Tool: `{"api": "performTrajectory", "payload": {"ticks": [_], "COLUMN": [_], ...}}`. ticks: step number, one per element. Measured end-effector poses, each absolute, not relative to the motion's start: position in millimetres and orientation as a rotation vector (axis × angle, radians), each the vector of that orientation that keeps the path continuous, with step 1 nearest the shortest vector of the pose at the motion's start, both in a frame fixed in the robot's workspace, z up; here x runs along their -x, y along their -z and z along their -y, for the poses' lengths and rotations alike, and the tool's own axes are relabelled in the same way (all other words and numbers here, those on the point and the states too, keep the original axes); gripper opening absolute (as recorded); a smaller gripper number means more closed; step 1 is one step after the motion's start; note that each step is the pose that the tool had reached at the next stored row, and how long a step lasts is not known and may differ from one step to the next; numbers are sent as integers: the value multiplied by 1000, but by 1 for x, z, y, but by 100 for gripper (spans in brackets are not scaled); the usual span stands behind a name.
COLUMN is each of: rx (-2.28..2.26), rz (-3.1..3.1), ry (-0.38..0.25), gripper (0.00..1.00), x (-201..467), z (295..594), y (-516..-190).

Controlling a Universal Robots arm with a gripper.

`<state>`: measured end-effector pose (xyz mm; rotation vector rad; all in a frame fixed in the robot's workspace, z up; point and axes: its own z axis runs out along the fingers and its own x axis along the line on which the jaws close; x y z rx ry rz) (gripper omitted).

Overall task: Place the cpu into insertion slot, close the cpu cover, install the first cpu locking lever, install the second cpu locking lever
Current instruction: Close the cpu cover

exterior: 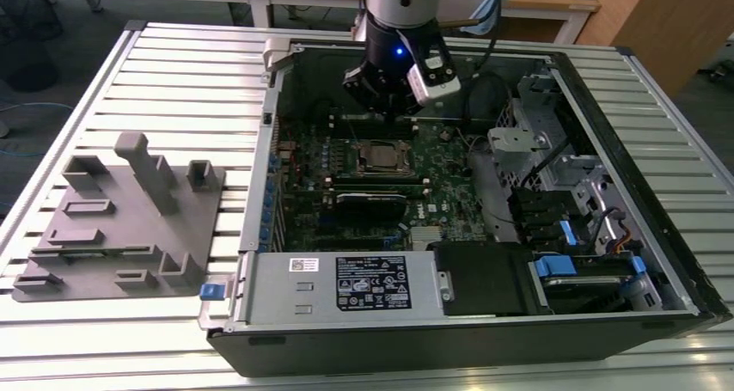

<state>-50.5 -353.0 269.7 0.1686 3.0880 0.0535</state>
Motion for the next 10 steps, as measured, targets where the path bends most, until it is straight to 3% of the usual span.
{"api": "performTrajectory", "payload": {"ticks": [10], "rx": [-169], "rz": [-3088], "ry": [-53], "gripper": [10], "x": [51], "z": [353], "y": [-267]}}
